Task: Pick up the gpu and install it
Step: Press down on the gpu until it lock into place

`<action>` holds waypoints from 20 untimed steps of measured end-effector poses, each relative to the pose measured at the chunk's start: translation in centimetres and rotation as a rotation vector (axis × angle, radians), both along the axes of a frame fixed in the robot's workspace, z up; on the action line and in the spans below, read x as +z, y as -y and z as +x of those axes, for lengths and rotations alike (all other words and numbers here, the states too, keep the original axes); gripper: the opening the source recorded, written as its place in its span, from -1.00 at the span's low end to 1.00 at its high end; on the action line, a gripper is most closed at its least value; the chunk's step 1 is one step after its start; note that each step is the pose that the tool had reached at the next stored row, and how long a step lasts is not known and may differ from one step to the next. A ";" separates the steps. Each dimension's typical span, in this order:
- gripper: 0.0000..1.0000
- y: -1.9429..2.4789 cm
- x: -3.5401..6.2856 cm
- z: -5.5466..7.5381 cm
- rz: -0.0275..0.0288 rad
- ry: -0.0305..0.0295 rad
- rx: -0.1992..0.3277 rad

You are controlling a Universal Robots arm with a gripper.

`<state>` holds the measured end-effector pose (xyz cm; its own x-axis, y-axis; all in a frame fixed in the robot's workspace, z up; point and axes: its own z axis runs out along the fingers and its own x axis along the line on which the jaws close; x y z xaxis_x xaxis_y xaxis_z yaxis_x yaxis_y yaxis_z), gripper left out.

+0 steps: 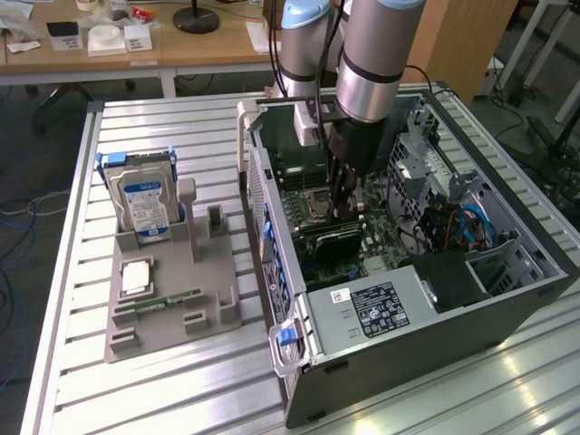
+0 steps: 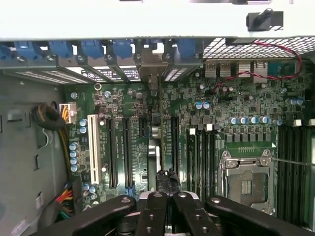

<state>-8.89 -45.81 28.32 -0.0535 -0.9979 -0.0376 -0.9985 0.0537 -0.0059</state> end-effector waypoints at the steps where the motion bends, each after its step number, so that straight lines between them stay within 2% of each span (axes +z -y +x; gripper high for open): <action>1: -0.79 0.00 -0.17 0.0 -0.0001 -0.0001 0.000; 8: -0.79 -0.01 -1.29 -0.1 0.0001 0.0001 0.000; 15: -0.79 -0.12 -1.41 -0.1 0.0013 0.0001 0.000; 20: -0.79 -0.16 -1.85 -0.2 0.0018 0.0000 0.000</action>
<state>-9.13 -45.65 26.48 -0.0533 -0.9978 -0.0394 -0.9985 0.0536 -0.0057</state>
